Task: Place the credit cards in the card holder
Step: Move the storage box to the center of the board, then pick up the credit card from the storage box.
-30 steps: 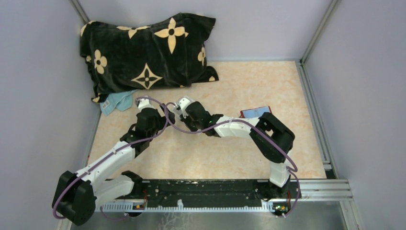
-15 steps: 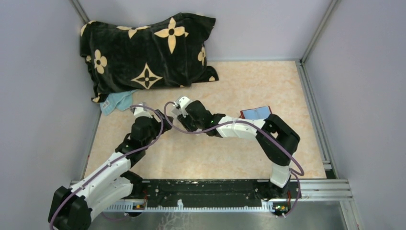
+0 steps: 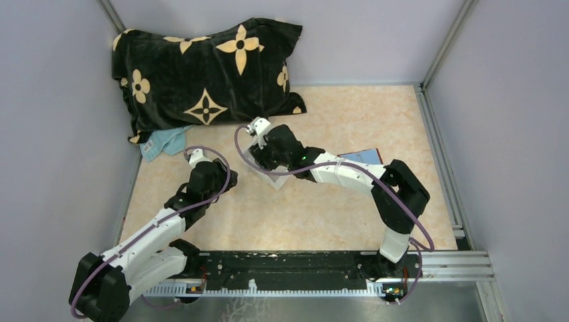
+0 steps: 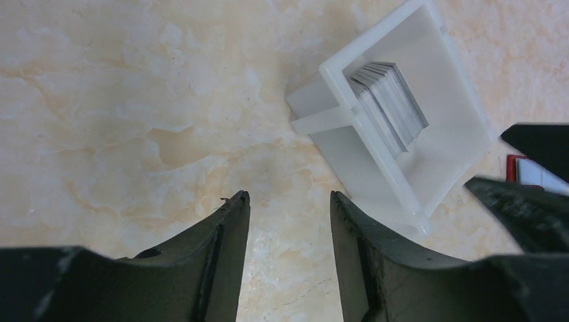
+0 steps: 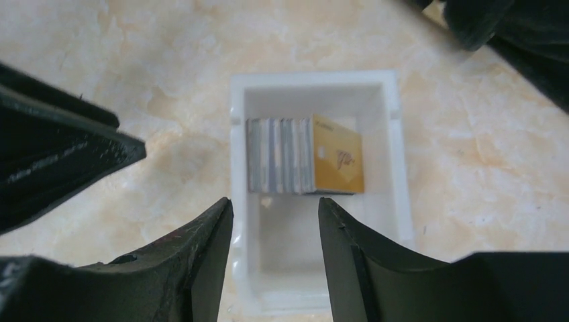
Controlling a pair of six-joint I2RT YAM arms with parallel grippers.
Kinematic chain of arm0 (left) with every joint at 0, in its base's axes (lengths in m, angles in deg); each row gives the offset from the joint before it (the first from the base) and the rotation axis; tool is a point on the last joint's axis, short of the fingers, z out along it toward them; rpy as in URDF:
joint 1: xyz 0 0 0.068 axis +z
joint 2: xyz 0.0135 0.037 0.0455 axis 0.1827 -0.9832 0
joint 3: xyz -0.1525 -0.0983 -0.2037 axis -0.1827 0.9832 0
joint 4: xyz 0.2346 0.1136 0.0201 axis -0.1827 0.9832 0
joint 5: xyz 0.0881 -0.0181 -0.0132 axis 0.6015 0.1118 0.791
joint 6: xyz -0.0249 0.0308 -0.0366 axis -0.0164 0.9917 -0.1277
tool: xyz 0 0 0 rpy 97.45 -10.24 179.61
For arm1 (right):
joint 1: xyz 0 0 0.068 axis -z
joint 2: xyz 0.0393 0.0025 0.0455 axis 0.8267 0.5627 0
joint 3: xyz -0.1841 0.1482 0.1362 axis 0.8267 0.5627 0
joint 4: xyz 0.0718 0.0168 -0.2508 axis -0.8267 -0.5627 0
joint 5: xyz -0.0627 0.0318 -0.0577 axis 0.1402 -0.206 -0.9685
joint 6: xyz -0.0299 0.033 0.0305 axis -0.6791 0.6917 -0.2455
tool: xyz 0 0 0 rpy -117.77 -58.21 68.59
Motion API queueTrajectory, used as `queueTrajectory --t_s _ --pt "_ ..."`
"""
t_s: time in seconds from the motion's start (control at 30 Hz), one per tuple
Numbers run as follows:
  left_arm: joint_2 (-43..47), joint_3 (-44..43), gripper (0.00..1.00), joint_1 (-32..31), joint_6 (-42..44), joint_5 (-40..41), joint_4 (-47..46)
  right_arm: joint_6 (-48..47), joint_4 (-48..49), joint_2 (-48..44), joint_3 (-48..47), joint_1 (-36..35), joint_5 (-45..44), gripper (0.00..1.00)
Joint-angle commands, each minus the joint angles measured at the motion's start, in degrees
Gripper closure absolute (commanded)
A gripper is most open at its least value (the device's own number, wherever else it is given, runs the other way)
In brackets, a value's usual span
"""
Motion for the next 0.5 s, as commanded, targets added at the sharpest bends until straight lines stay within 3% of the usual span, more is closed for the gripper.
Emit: queueTrajectory --t_s 0.0,0.2,0.47 --pt "-1.09 1.01 0.48 -0.31 -0.58 -0.62 0.05 0.22 2.68 1.56 -5.56 3.98 5.24 0.49" --pt "-4.33 1.23 0.52 -0.59 -0.51 -1.54 -1.01 0.87 1.21 7.19 -10.99 6.86 11.23 0.48" --pt "-8.60 0.93 0.51 -1.16 -0.58 -3.12 -3.50 2.92 1.88 11.75 -12.78 7.75 15.49 0.47"
